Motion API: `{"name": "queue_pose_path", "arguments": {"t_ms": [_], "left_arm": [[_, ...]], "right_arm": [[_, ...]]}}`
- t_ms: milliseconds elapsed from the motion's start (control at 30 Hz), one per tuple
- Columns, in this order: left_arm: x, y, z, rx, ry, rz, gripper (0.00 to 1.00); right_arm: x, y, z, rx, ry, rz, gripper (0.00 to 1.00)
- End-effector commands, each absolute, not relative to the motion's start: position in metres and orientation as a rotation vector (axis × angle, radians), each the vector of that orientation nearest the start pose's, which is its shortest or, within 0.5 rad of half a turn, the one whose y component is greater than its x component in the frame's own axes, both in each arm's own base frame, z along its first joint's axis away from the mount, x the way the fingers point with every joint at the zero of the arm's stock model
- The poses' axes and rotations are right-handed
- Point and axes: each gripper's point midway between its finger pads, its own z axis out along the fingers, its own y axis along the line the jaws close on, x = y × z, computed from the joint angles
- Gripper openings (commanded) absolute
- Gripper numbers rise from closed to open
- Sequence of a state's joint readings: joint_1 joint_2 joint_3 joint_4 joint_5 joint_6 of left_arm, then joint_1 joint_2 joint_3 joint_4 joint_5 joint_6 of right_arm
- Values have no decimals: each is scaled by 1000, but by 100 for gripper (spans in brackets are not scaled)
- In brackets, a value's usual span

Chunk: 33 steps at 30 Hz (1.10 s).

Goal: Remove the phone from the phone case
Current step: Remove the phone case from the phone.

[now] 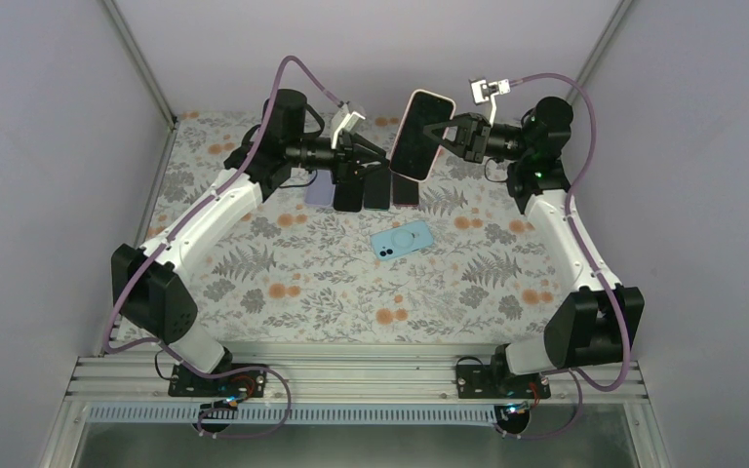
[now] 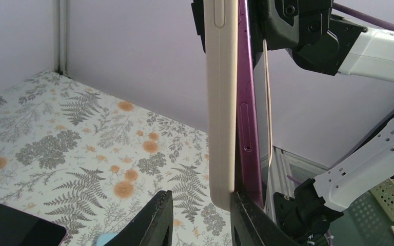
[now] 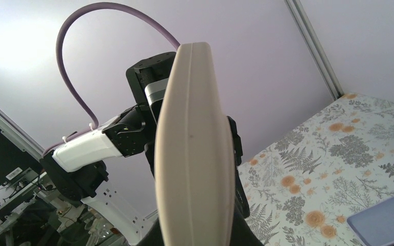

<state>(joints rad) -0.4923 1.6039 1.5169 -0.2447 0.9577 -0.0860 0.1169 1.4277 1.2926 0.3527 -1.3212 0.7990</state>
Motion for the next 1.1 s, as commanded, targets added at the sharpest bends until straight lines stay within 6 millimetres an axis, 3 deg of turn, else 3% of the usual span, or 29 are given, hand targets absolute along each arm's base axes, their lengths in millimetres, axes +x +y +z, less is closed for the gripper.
{"name": "queue_pose_path", "arguments": {"t_ms": [0, 267, 467, 867, 1067], "left_arm": [[353, -334, 334, 956, 1764, -1180, 30], [349, -337, 354, 974, 1714, -1212, 30], [348, -337, 356, 986, 1705, -1218, 30], [336, -340, 383, 1071, 1603, -1262, 30], [333, -342, 387, 1083, 1585, -1293, 30]], "right_arm": [[270, 226, 444, -962, 1532, 1671, 4], [255, 242, 419, -1044, 1588, 1758, 4], [246, 245, 411, -1097, 1574, 1777, 4], [241, 249, 373, -1081, 1627, 1801, 4], [234, 254, 359, -1085, 1644, 1805, 4]]}}
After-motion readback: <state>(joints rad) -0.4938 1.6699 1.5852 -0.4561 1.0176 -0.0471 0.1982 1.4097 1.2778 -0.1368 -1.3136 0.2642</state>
